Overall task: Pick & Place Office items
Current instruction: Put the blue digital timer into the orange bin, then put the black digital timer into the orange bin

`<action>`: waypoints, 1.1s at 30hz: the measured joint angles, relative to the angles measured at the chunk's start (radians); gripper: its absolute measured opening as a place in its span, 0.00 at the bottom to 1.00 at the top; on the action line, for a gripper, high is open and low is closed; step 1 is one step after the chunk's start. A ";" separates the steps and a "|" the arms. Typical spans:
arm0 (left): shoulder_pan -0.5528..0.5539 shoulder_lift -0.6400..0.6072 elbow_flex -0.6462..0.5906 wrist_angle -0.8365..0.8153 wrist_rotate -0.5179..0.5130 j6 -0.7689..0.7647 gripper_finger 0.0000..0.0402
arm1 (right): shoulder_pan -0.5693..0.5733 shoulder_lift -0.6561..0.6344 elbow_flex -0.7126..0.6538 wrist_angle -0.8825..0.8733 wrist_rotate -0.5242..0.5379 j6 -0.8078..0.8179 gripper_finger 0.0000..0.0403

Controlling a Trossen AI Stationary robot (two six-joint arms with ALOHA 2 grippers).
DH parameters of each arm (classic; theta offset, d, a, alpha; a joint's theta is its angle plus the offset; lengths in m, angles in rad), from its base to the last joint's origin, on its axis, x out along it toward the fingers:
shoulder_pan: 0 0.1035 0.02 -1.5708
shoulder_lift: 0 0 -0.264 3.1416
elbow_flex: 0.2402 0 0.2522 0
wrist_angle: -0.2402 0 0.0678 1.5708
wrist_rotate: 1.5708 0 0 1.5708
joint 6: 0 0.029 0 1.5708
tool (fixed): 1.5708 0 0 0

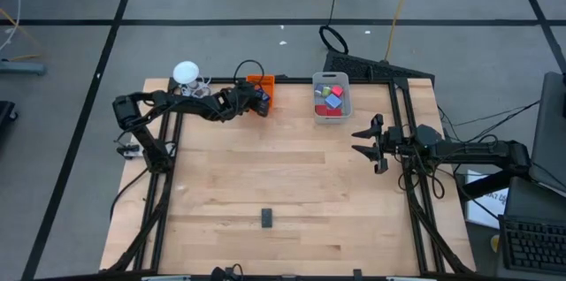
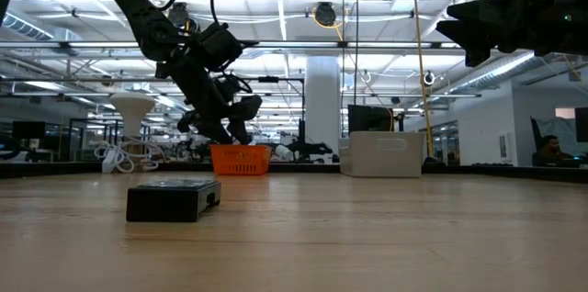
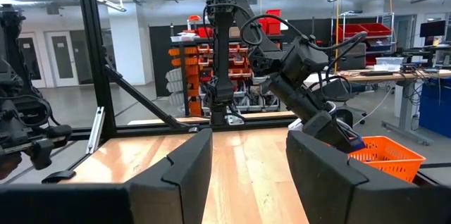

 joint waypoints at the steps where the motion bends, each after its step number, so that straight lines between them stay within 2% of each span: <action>1: 0.000 0.000 0.000 0.000 0.000 0.000 0.44 | 0.000 0.000 0.000 0.000 0.000 0.000 0.42; 8: 0.000 0.000 0.000 0.000 -0.003 0.002 0.50 | 0.000 0.000 0.000 0.000 0.000 0.000 0.42; 17: 0.000 -0.003 0.000 0.003 0.003 0.035 0.46 | 0.000 0.000 0.000 0.000 0.000 0.000 0.42; 25: -0.009 -0.177 -0.001 -0.024 0.196 0.128 0.40 | 0.000 0.000 0.000 0.000 0.000 0.000 0.42; 33: -0.106 -0.399 -0.001 -0.028 0.340 0.012 0.35 | 0.000 0.000 0.000 0.000 0.000 0.000 0.42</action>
